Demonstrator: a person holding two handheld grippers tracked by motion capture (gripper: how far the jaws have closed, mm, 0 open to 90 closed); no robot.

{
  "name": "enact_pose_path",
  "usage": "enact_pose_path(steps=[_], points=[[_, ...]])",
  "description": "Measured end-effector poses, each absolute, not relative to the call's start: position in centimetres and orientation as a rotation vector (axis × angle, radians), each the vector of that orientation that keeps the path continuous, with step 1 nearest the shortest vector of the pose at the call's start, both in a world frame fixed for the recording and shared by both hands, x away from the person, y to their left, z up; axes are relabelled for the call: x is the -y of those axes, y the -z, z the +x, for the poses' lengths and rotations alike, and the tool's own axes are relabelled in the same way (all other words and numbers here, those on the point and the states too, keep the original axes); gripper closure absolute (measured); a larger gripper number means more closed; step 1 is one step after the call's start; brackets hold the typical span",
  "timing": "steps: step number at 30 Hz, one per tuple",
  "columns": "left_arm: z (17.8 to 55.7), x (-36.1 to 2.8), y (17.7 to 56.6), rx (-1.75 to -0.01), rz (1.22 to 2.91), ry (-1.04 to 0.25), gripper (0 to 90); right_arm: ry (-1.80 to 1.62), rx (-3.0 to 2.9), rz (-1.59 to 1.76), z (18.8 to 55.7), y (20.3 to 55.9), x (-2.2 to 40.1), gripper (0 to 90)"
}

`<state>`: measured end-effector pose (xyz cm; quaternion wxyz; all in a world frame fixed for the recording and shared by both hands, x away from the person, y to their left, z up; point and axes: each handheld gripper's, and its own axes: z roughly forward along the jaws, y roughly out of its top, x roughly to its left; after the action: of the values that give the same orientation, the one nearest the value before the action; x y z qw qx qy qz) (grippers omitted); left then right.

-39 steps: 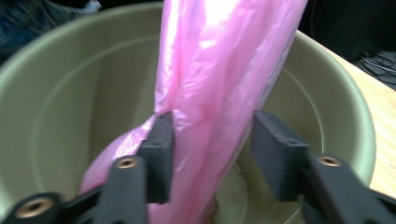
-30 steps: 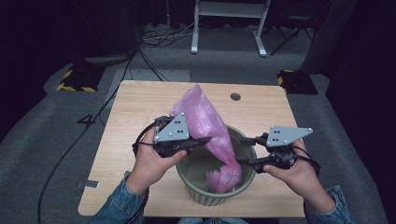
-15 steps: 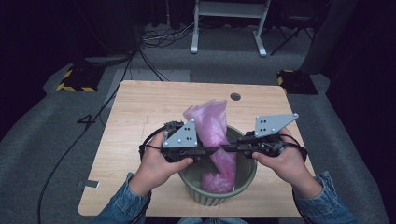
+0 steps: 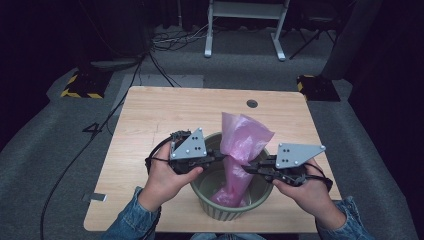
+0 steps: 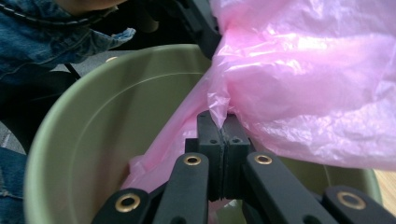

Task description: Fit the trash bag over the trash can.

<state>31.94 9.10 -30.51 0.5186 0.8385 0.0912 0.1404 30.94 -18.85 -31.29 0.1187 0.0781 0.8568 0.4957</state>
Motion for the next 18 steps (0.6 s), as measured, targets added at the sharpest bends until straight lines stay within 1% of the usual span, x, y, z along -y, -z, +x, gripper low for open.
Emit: enact_pose_path(steps=[10, 12, 14, 15, 18], points=[[32.1, -9.4, 31.1, -0.237, 2.015, -0.351, 90.0, -1.476, -2.5, 0.272, 30.5, 31.4, 19.8, 89.8], [32.0, -9.6, 31.1, -0.238, 2.016, -0.373, 90.0, -1.479, -2.516, 0.273, 30.4, 31.4, 19.9, 87.8], [32.0, -9.7, 31.0, -0.231, 2.019, -0.387, 90.0, -1.484, -2.557, 0.294, 30.4, 31.4, 20.0, 77.8], [31.9, -9.9, 30.9, -0.217, 2.018, -0.392, 90.0, -1.502, -2.547, 0.315, 30.5, 31.4, 20.2, 70.7], [31.8, -10.1, 30.9, -0.214, 2.017, -0.392, 90.0, -1.495, -2.498, 0.37, 30.9, 31.0, 21.0, 62.5]])
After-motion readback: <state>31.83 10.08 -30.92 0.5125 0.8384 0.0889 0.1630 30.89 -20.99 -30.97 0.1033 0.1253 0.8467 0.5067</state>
